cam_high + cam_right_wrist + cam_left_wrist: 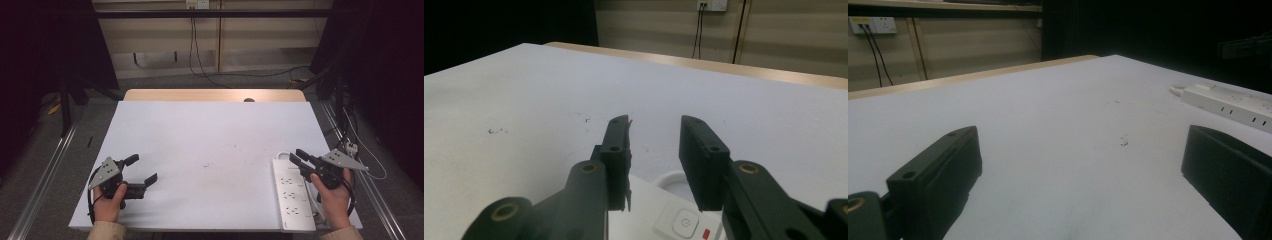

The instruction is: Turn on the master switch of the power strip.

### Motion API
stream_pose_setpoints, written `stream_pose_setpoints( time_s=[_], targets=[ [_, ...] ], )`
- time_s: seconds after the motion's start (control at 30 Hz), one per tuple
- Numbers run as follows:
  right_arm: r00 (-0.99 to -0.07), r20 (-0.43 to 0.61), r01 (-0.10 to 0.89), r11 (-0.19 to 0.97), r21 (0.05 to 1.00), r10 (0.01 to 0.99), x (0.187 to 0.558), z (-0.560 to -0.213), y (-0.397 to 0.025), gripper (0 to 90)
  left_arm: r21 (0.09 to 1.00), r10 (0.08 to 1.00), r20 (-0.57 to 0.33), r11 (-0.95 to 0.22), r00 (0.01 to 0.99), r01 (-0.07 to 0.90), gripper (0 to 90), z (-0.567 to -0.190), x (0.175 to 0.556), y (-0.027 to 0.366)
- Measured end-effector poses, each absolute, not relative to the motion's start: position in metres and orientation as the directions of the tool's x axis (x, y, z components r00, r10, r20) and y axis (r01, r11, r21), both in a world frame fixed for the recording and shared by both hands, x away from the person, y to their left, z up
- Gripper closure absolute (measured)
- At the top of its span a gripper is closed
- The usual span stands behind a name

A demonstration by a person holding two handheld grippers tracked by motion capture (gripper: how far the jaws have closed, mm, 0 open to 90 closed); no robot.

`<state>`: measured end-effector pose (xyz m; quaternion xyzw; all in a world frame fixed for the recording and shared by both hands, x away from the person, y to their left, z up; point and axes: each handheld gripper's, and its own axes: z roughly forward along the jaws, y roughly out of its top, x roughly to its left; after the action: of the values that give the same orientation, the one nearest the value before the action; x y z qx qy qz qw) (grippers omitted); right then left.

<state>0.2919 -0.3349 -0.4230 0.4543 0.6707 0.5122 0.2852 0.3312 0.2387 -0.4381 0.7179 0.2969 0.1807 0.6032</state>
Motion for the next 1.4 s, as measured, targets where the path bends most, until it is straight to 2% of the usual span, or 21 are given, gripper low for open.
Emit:
stream_pose_setpoints(
  time_s=[0.47,1.4],
  targets=[
    [-0.436,0.079,0.348,0.087,0.933,0.897,0.297,-0.427,-0.34,82.0,0.972,0.643,-0.094,-0.104,0.76,0.209,2.7,-0.438,0.332,0.239],
    [-0.45,0.095,0.401,0.105,0.91,0.888,0.302,-0.435,-0.345,89.8,0.972,0.645,-0.107,-0.094,0.756,0.217,3.0,-0.439,0.332,0.238]
  ],
)
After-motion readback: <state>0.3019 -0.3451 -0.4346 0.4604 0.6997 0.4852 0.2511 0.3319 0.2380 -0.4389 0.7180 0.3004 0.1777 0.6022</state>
